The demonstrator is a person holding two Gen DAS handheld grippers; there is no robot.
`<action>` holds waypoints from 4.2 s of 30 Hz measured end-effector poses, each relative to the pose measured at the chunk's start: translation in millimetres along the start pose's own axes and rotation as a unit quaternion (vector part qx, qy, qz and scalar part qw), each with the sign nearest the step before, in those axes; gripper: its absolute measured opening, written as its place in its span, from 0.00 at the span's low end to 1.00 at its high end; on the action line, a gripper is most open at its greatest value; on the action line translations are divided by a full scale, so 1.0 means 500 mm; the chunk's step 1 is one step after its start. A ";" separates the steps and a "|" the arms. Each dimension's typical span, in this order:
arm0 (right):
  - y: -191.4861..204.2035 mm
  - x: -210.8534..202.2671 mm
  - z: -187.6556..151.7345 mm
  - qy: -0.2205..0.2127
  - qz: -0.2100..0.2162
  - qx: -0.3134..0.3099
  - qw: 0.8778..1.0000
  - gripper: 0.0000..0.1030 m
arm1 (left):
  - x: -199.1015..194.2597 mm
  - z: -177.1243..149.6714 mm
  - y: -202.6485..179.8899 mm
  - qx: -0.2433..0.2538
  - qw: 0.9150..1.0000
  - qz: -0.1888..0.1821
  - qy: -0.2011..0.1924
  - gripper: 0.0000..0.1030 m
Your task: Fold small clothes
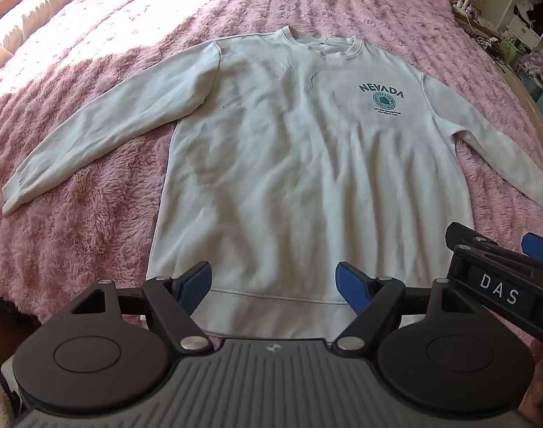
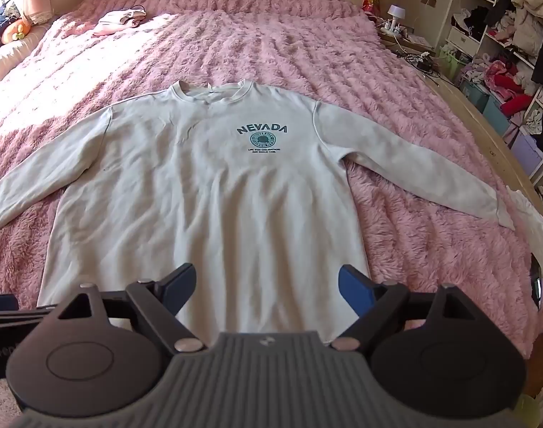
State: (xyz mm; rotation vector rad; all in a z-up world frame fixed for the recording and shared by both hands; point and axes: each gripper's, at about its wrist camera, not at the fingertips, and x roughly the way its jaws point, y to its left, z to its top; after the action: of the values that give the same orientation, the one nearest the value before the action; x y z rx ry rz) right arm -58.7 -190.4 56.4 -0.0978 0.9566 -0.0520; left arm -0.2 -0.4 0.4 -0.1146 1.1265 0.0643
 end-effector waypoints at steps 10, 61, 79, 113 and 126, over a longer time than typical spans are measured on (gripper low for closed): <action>-0.005 0.005 -0.003 0.001 0.003 -0.001 1.000 0.80 | 0.005 -0.004 -0.001 0.000 1.000 0.005 0.009 0.90; -0.002 0.006 -0.003 0.007 0.003 -0.007 1.000 0.80 | 0.003 -0.004 0.012 -0.009 1.000 0.013 0.019 0.90; 0.001 0.000 0.000 0.005 0.005 -0.012 1.000 0.80 | -0.004 -0.004 0.019 -0.011 1.000 0.015 0.015 0.90; -0.093 0.004 0.001 -0.059 0.014 0.053 0.997 0.80 | 0.018 0.016 0.017 -0.041 0.995 -0.088 -0.015 0.88; -0.407 0.129 -0.015 -0.159 0.005 0.246 0.956 0.80 | 0.150 0.127 -0.124 -0.024 0.957 -0.286 -0.050 0.88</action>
State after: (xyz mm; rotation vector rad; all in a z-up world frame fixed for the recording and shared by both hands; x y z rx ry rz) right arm -27.8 -398.6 21.3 0.3501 0.5999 -0.2561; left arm 95.6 -54.3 -36.7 -0.4707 0.9549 -0.4149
